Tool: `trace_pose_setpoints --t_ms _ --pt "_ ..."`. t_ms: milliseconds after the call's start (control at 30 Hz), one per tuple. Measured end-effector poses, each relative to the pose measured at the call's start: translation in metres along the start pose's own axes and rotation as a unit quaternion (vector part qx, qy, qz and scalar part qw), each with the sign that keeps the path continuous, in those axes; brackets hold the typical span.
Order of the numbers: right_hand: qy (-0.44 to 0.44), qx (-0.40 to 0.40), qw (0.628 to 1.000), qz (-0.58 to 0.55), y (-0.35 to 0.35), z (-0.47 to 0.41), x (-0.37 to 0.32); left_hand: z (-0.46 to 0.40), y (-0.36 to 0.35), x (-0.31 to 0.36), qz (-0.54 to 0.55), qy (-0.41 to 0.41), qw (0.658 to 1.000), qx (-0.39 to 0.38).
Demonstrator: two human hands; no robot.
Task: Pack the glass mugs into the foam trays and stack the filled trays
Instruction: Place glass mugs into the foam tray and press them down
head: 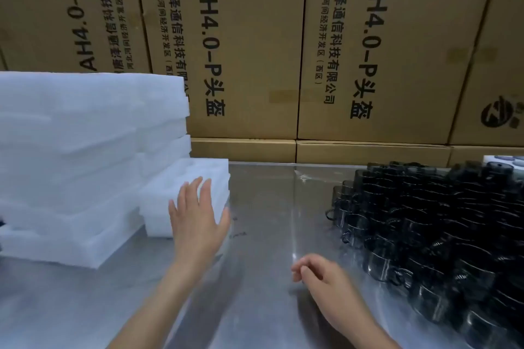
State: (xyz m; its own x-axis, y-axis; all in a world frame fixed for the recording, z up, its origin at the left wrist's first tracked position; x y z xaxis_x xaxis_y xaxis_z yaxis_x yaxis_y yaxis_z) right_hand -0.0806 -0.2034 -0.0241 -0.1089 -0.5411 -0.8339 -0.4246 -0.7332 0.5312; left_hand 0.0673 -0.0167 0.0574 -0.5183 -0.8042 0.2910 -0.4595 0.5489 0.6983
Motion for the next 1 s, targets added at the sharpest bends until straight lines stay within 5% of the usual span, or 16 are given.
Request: trace_pose_setpoints --t_ms 100,300,500,633,767,833,933,1000 --pt "-0.02 0.006 0.999 0.023 -0.003 -0.003 0.015 -0.008 -0.021 -0.031 -0.072 0.076 0.993 -0.057" --pt "0.0 -0.004 1.0 0.013 -0.004 -0.002 0.017 -0.014 -0.023 -0.032 -0.056 0.021 0.998 -0.01" --pt "-0.001 0.075 0.992 -0.098 0.024 -0.004 0.021 0.011 0.032 -0.007 0.189 -0.027 0.978 0.077" --pt "-0.056 0.179 0.947 -0.26 0.068 0.0 0.032 0.067 0.046 0.013 0.327 -0.114 0.938 -0.03" --pt "-0.092 0.156 0.93 -0.319 0.073 0.006 0.036 0.111 0.034 0.016 0.386 -0.152 0.897 -0.153" --pt "-0.093 0.131 0.936 -0.313 0.067 0.008 0.036 0.111 0.02 0.02 0.413 -0.123 0.879 -0.203" --pt "-0.087 0.097 0.955 -0.266 0.056 0.011 0.034 0.078 -0.007 0.009 0.414 0.006 0.892 -0.179" --pt "-0.07 0.087 0.967 -0.228 0.054 0.012 0.028 0.072 -0.035 0.0 0.468 0.079 0.858 -0.196"
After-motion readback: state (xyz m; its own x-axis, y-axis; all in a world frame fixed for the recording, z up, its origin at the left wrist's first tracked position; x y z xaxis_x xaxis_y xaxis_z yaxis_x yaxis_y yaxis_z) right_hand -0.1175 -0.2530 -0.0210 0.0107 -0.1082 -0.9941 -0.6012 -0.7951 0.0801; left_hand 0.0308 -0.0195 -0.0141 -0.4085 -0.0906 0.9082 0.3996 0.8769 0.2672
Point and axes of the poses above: each hand's wrist, its own z-axis away from the middle knuckle, its own y-axis out of the back of the hand, x = y × z, the point moved 9 cm from there along -z, towards the middle knuckle, and after that the axes turned 3 degrees about -y, right-handed, at the moved point
